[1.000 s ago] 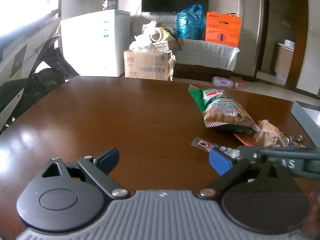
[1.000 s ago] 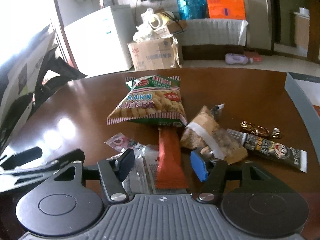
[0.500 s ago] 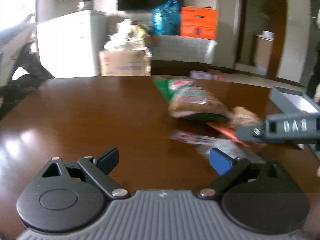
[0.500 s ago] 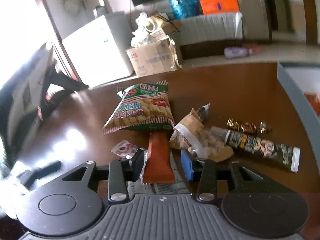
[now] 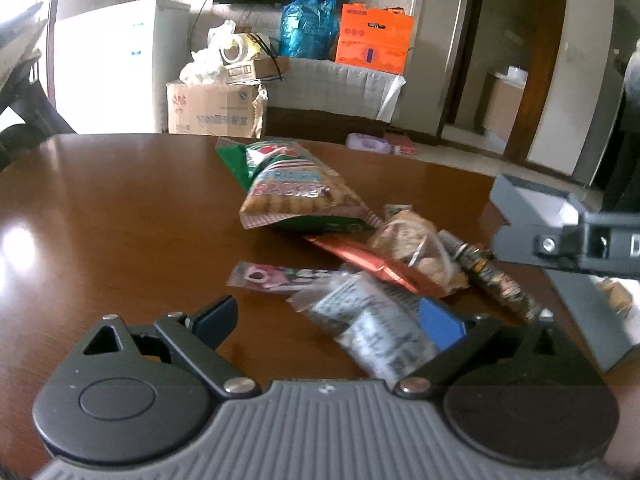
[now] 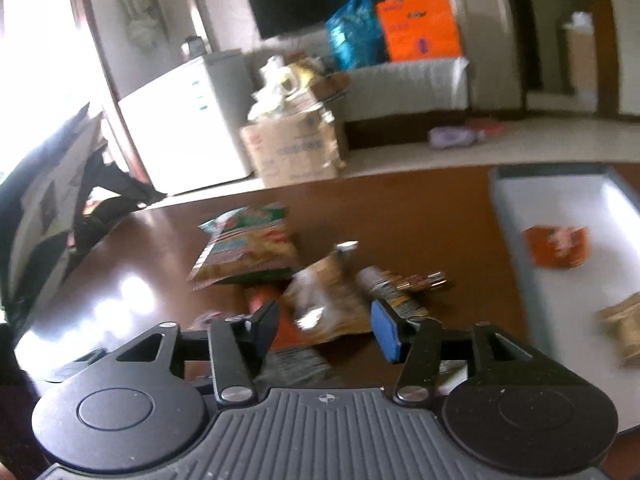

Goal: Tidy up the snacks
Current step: 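Grasp clear printed packet with left gripper while right gripper grasps black cartoon tube, then carry clear packet and black tube in both grippers over the white box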

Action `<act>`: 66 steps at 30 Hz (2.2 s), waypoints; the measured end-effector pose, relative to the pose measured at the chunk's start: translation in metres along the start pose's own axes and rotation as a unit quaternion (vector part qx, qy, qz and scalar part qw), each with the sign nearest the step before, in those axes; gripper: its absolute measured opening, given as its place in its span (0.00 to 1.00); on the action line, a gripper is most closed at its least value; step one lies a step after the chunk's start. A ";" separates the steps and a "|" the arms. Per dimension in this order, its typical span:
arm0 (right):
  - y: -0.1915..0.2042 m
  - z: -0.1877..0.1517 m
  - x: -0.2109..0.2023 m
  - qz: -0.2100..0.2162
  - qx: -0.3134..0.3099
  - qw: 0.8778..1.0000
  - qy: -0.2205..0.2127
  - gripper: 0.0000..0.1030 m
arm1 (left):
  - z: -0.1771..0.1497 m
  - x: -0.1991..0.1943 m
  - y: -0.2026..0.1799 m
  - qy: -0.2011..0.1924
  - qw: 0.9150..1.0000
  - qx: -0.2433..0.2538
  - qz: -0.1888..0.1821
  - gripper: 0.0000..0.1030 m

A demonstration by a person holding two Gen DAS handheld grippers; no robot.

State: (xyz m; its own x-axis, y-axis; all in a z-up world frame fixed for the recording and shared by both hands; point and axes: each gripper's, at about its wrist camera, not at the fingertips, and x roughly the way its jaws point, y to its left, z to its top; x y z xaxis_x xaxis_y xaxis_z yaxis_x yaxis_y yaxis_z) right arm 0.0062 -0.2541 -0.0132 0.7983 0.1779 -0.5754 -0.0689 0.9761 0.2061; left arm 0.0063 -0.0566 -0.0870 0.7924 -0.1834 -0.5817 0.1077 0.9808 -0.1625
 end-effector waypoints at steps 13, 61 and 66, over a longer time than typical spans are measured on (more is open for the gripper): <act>-0.004 -0.018 0.032 -0.087 -0.161 0.982 0.043 0.54 | -0.003 0.023 -0.010 0.013 1.000 0.021 -0.016 0.76; 0.028 -0.053 0.020 -0.008 -0.150 0.983 0.104 0.30 | -0.031 -0.024 0.023 0.035 0.996 0.076 -0.038 0.87; 0.038 -0.054 0.020 -0.007 -0.181 0.978 0.102 0.25 | -0.025 -0.023 0.022 0.028 0.994 0.067 -0.077 0.52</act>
State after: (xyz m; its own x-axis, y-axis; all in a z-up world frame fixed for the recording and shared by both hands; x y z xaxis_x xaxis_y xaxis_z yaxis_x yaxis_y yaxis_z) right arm -0.0128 -0.2066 -0.0600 0.6666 0.1501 -0.7301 -0.2963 0.9522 -0.0748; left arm -0.0246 -0.0322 -0.0970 0.7262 -0.3314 -0.6024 0.3072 0.9402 -0.1469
